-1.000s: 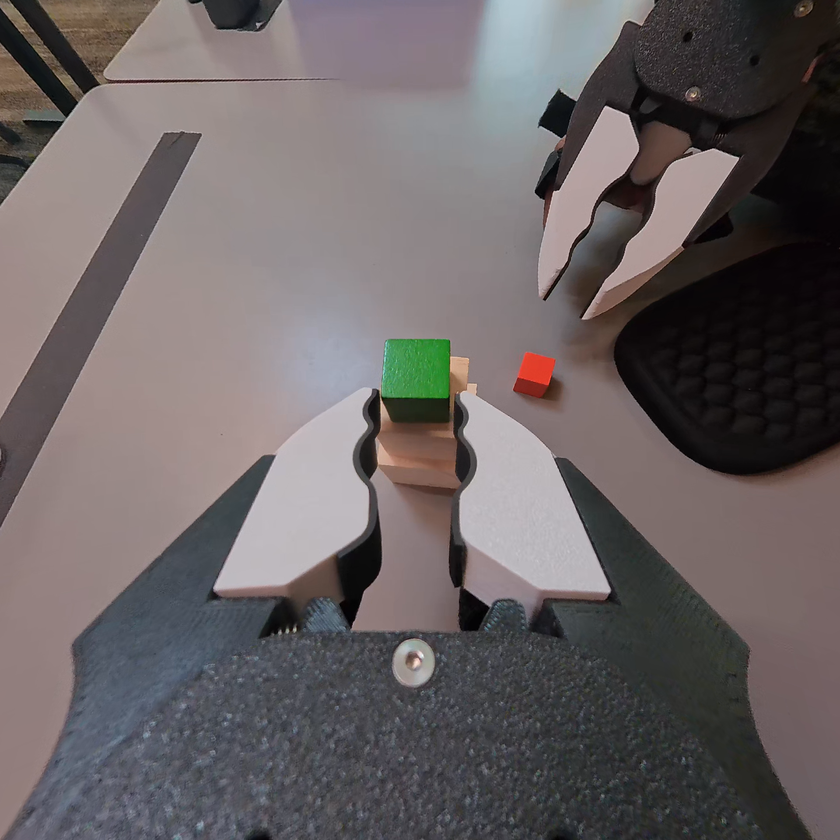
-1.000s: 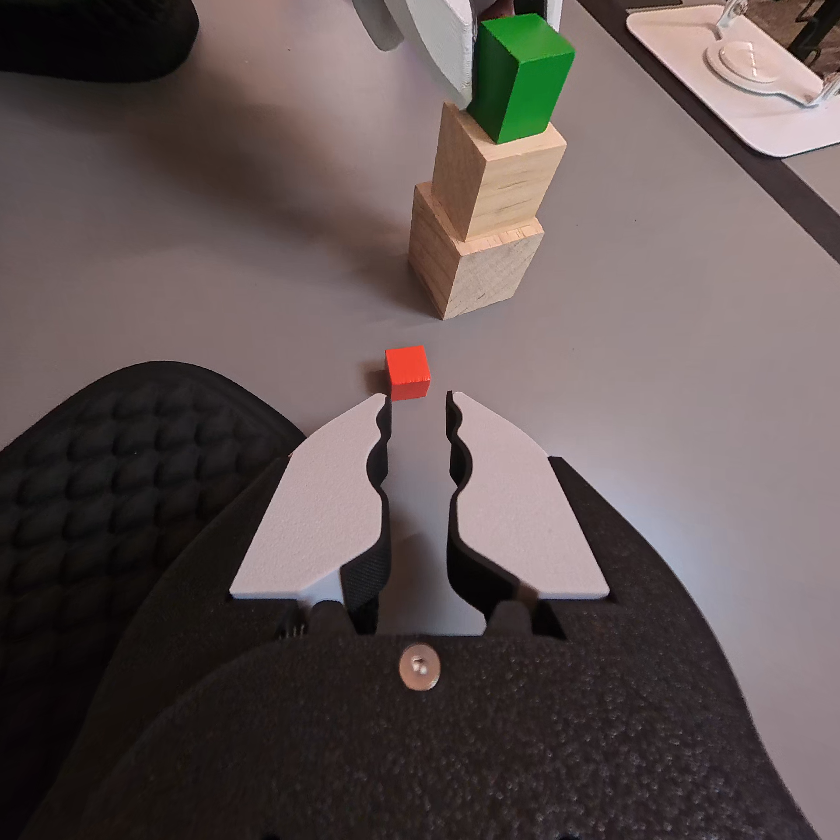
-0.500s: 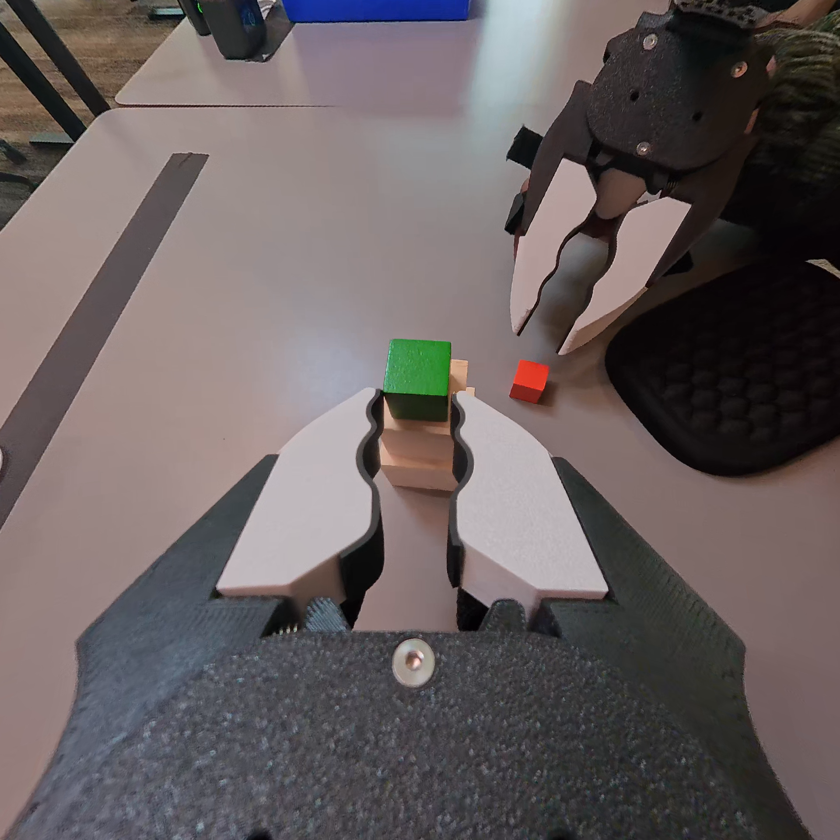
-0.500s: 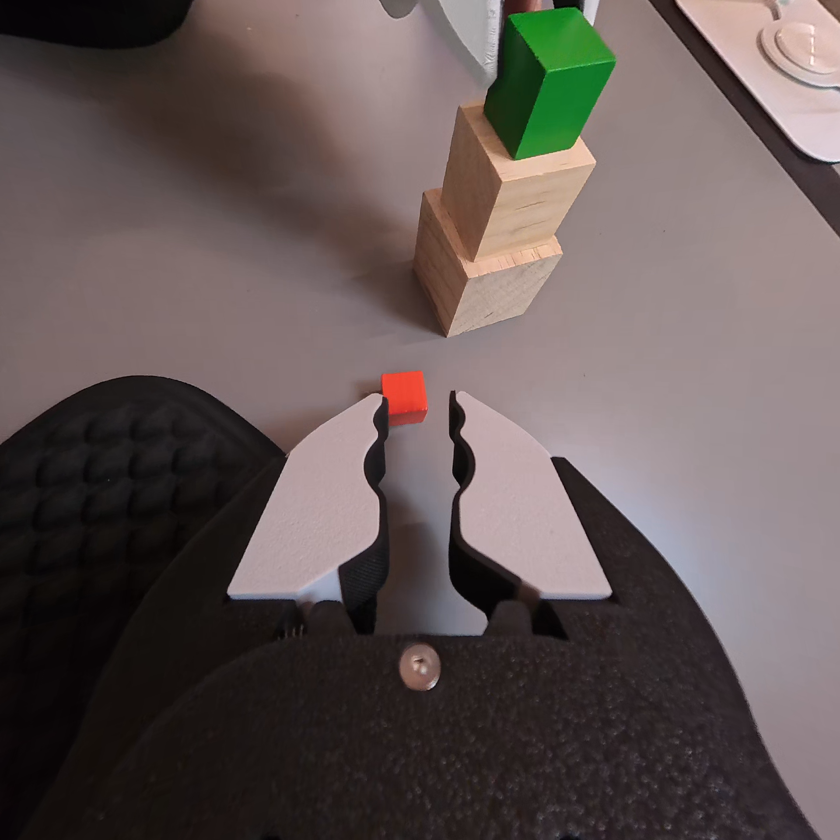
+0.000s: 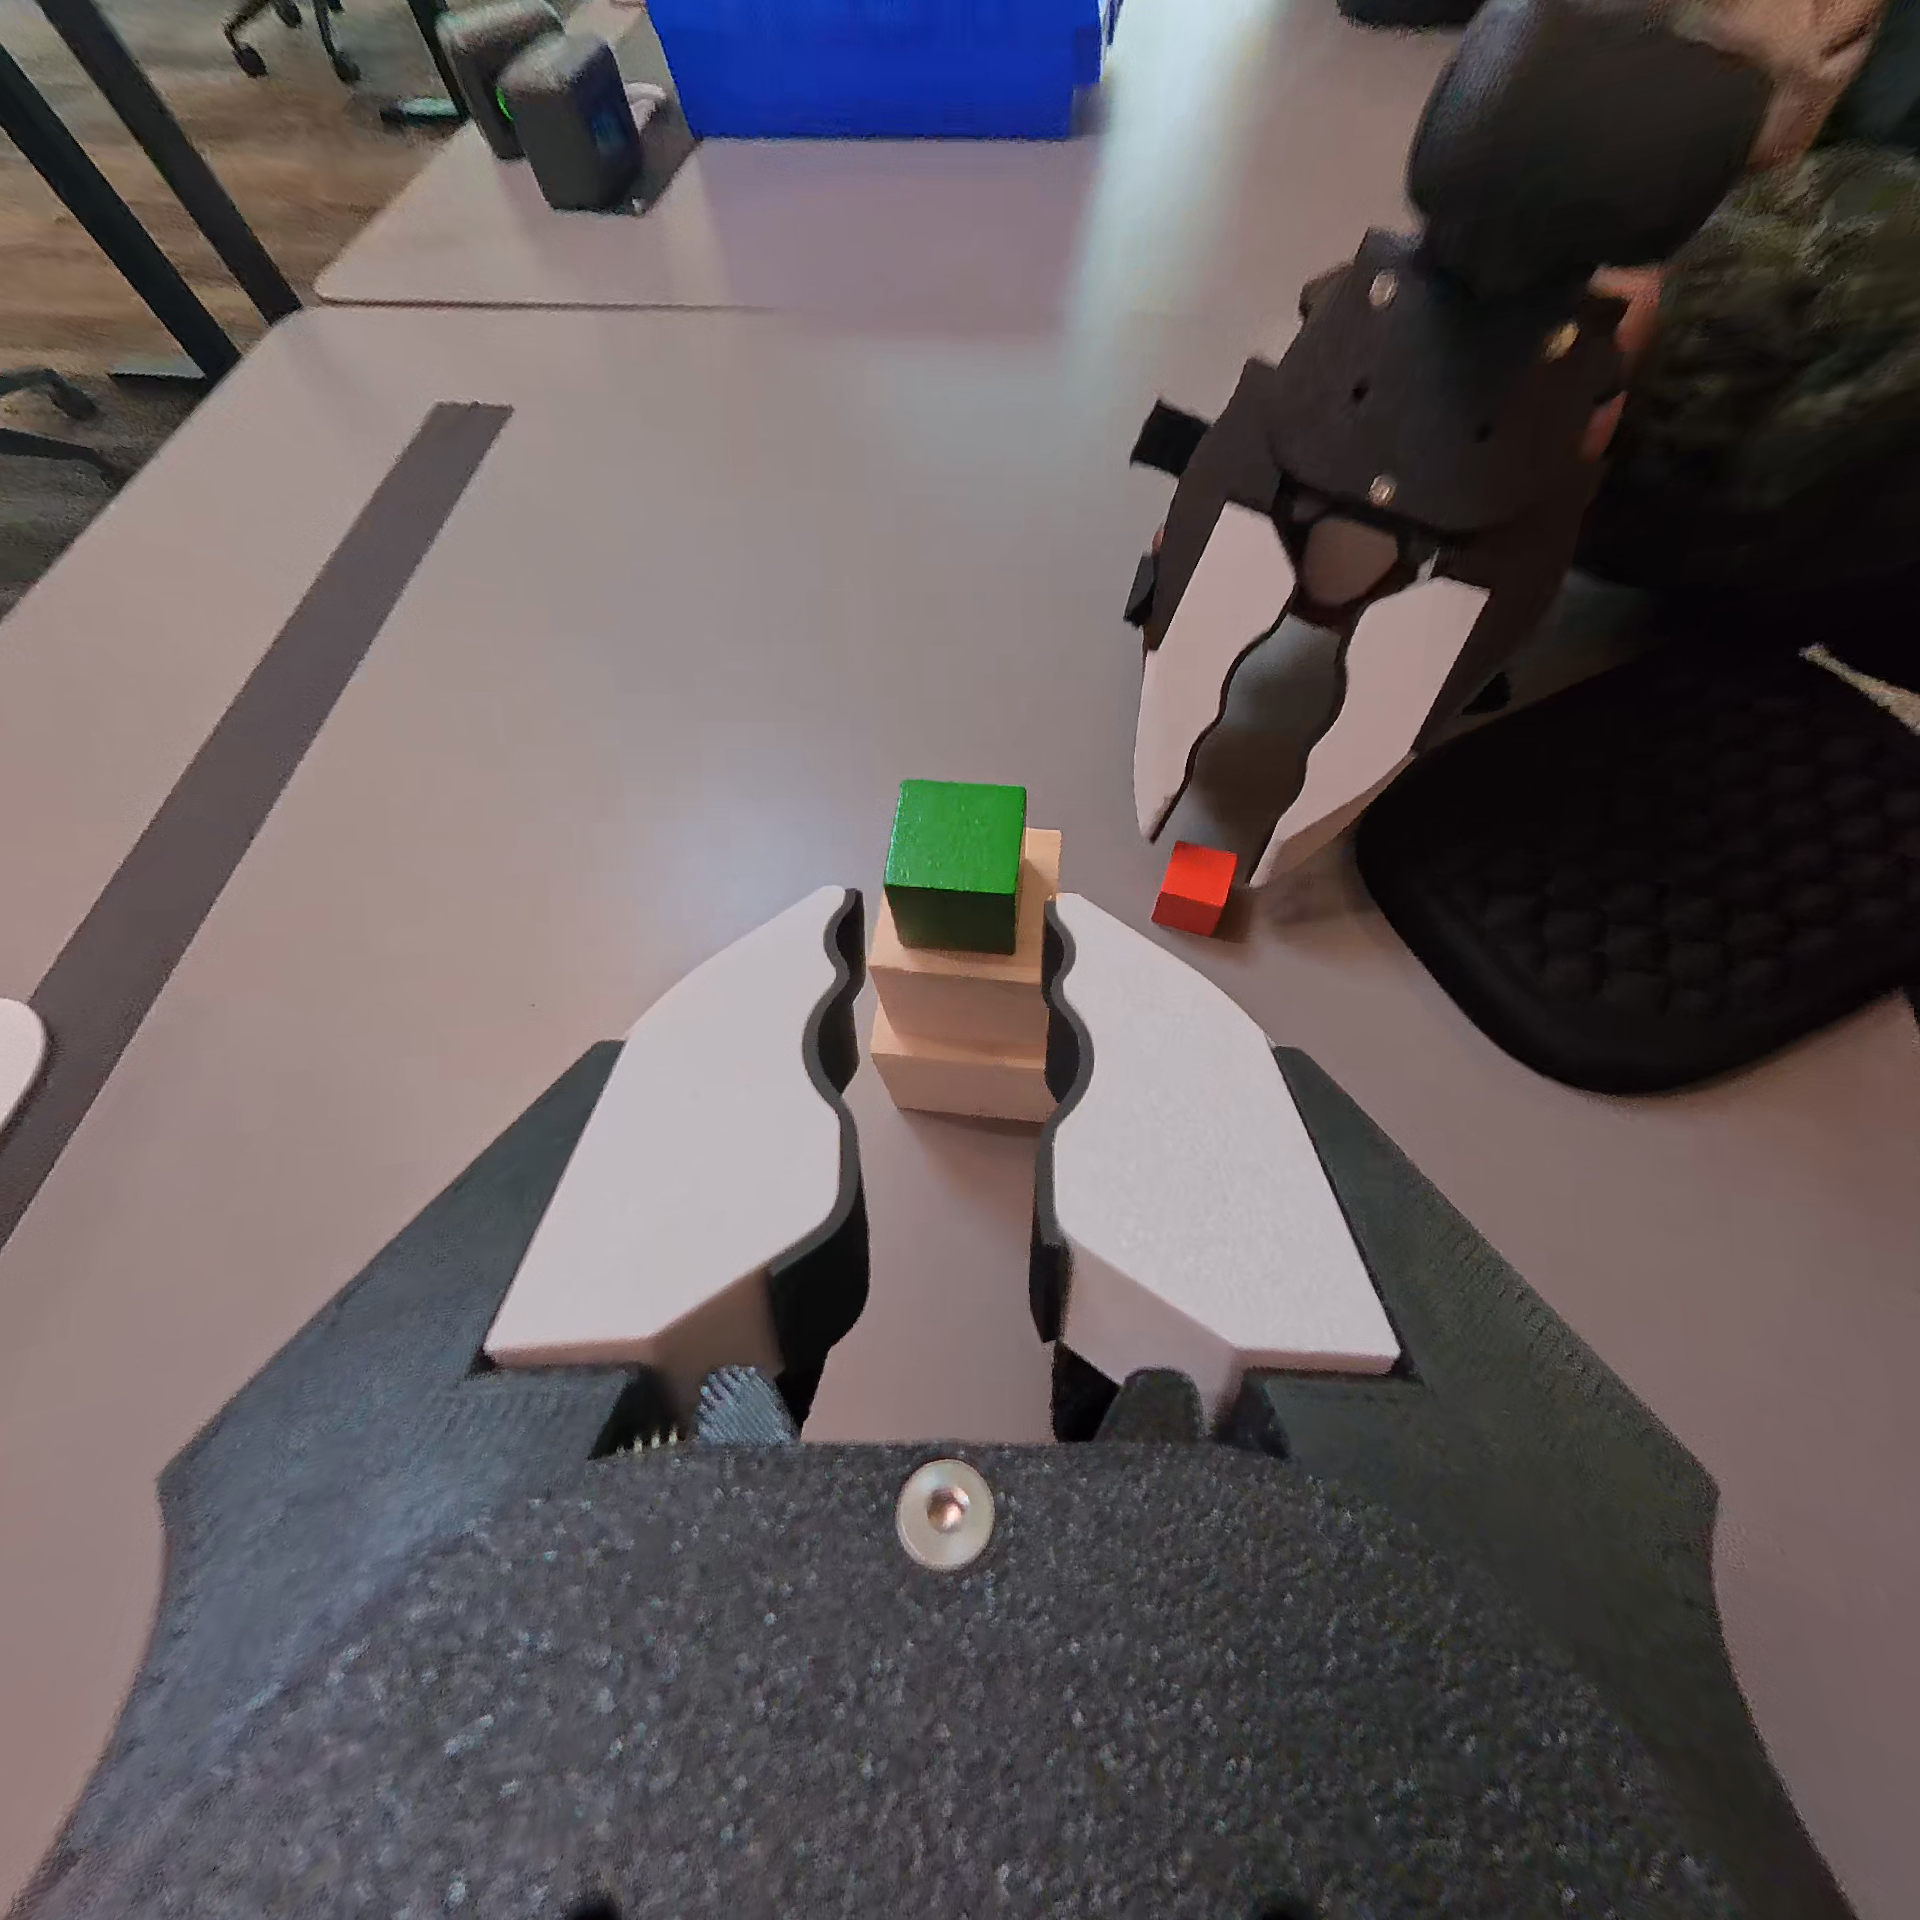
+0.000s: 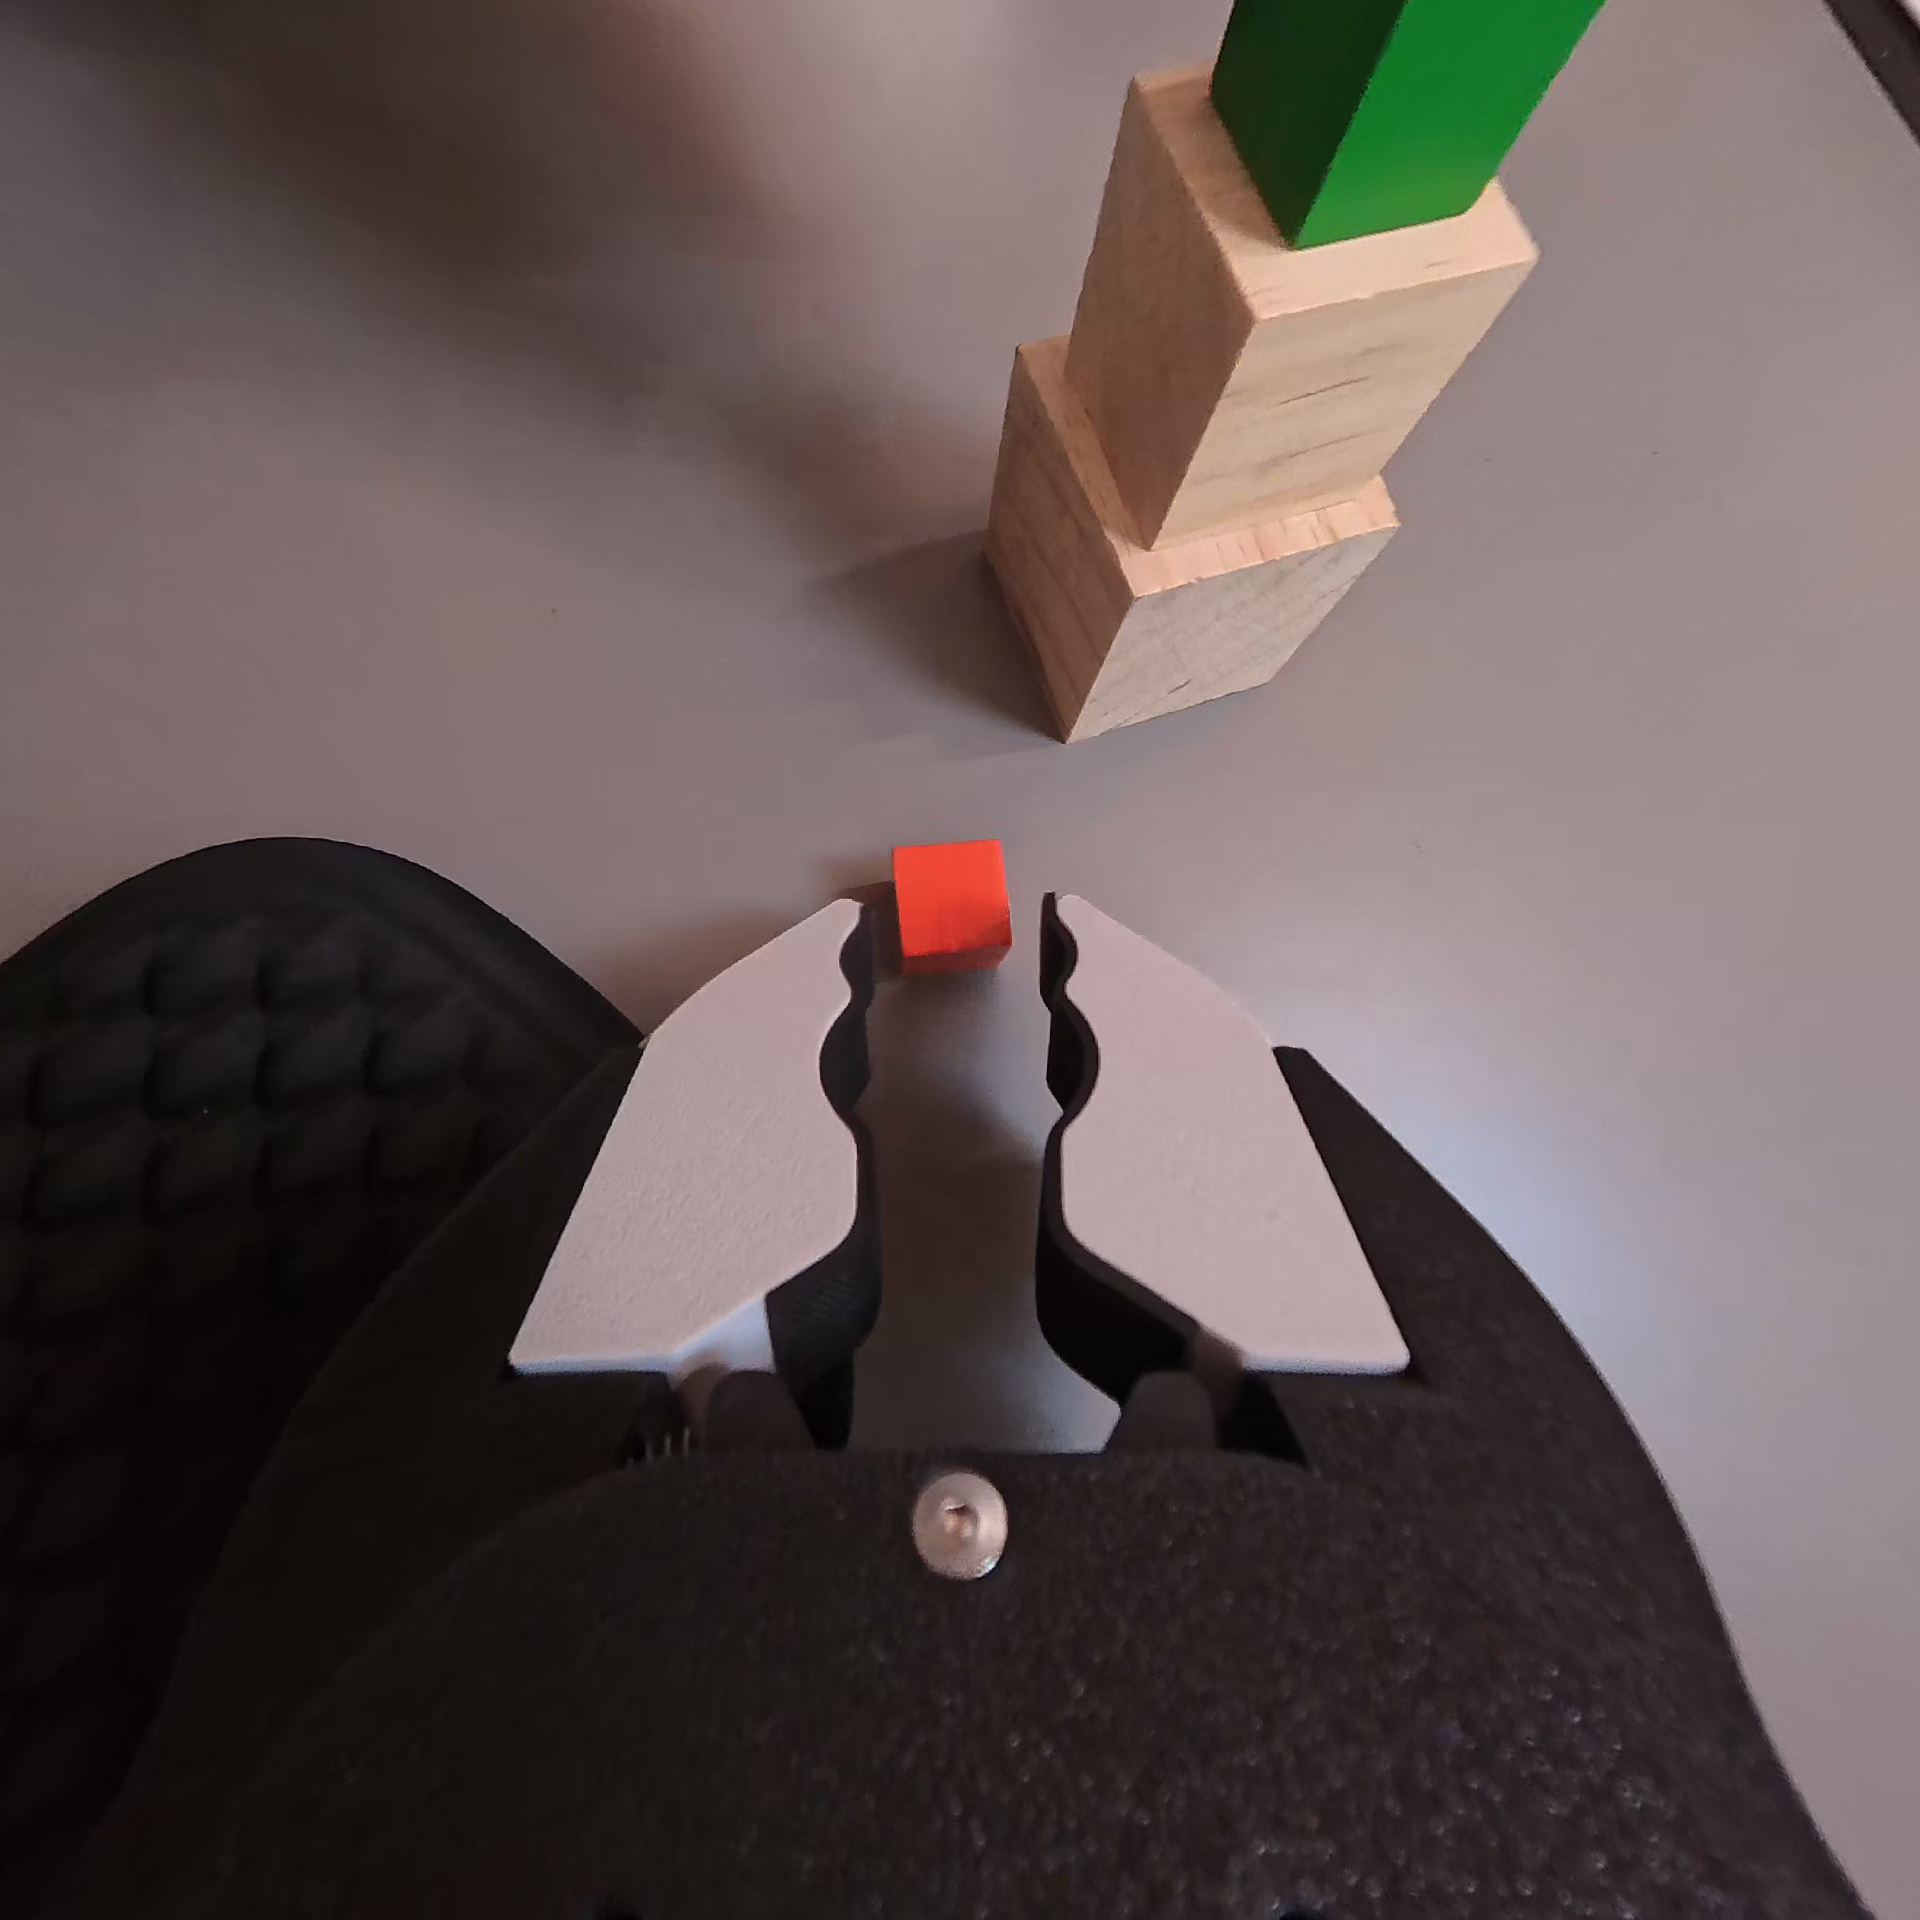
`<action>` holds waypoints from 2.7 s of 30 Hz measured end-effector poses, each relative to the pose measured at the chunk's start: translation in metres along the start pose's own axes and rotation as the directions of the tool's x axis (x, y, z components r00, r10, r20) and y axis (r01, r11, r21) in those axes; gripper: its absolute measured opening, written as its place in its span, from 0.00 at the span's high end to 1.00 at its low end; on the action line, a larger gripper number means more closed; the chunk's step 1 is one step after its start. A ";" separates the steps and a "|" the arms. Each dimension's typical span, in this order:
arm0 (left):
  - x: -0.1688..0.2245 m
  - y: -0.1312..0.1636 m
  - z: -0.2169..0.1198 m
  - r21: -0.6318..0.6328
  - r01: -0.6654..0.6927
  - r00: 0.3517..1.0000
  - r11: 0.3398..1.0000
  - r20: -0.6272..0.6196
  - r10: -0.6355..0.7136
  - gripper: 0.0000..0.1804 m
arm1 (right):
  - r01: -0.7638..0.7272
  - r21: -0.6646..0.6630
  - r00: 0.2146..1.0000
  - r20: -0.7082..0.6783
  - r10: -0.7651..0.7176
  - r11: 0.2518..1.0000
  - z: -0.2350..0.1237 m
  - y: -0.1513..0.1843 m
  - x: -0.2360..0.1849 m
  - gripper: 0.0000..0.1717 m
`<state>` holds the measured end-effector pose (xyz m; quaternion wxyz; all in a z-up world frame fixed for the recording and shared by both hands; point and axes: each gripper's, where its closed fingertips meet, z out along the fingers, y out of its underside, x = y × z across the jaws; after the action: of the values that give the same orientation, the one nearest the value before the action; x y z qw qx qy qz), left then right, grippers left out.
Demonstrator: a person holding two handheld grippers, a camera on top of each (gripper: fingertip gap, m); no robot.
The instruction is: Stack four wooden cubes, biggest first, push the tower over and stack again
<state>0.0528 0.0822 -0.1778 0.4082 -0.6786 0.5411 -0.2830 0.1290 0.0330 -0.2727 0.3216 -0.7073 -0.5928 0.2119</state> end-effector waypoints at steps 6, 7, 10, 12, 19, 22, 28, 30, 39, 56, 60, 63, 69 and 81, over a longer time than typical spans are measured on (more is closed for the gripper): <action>-0.019 -0.022 -0.062 0.259 0.053 0.984 0.964 0.153 -0.095 0.92 | 0.014 -0.050 1.000 0.010 -0.014 0.999 0.010 0.006 0.000 0.87; -0.025 -0.022 -0.077 0.322 0.064 0.972 0.944 0.196 -0.132 0.97 | 0.020 -0.045 1.000 0.010 -0.020 0.999 0.010 0.005 0.000 0.87; -0.038 -0.011 -0.115 0.453 0.107 0.939 0.885 0.248 -0.240 1.00 | 0.033 -0.022 0.999 0.005 -0.033 0.999 0.003 -0.003 0.003 0.87; -0.047 0.008 -0.132 0.484 0.128 0.914 0.866 0.282 -0.292 1.00 | 0.039 0.006 0.999 0.010 -0.039 0.999 -0.006 -0.013 0.006 0.87; -0.068 0.066 -0.170 0.557 0.150 0.902 0.817 0.260 -0.344 1.00 | 0.147 0.070 0.989 0.010 -0.149 0.987 -0.037 -0.079 0.024 0.87; -0.081 0.074 -0.186 0.588 0.109 0.885 0.802 0.310 -0.348 1.00 | 0.190 0.082 0.981 0.016 -0.192 0.978 -0.044 -0.108 0.034 0.87; -0.084 0.084 -0.192 0.600 0.108 0.881 0.793 0.312 -0.356 1.00 | 0.210 0.049 0.975 0.066 -0.213 0.976 -0.032 -0.129 0.049 0.87; -0.084 0.085 -0.191 0.599 0.110 0.883 0.793 0.307 -0.354 1.00 | 0.200 0.040 0.974 0.098 -0.203 0.979 -0.025 -0.129 0.050 0.87; -0.082 0.090 -0.180 0.546 0.092 0.890 0.833 0.331 -0.315 1.00 | 0.186 0.028 0.969 0.157 -0.188 0.982 -0.014 -0.126 0.048 0.87; -0.082 0.094 -0.177 0.533 0.110 0.891 0.839 0.322 -0.321 1.00 | 0.198 0.050 0.958 0.204 -0.204 0.979 -0.014 -0.124 0.046 0.87; -0.082 0.094 -0.176 0.531 0.112 0.892 0.840 0.319 -0.321 1.00 | 0.201 0.054 0.957 0.204 -0.208 0.978 -0.014 -0.123 0.047 0.86; -0.082 0.094 -0.176 0.530 0.113 0.892 0.841 0.318 -0.320 1.00 | 0.202 0.058 0.956 0.206 -0.210 0.978 -0.014 -0.123 0.048 0.86; -0.082 0.094 -0.175 0.530 0.114 0.893 0.841 0.316 -0.320 1.00 | 0.210 0.059 0.951 0.218 -0.218 0.976 -0.015 -0.124 0.047 0.86; -0.082 0.095 -0.173 0.527 0.119 0.895 0.841 0.310 -0.321 1.00 | 0.228 0.066 0.946 0.223 -0.237 0.971 -0.016 -0.125 0.048 0.87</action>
<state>-0.1590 0.1106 -0.1672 0.6308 -0.6517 0.2758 -0.3184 0.0621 0.0876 -0.1697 0.2877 -0.5967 -0.7009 0.2644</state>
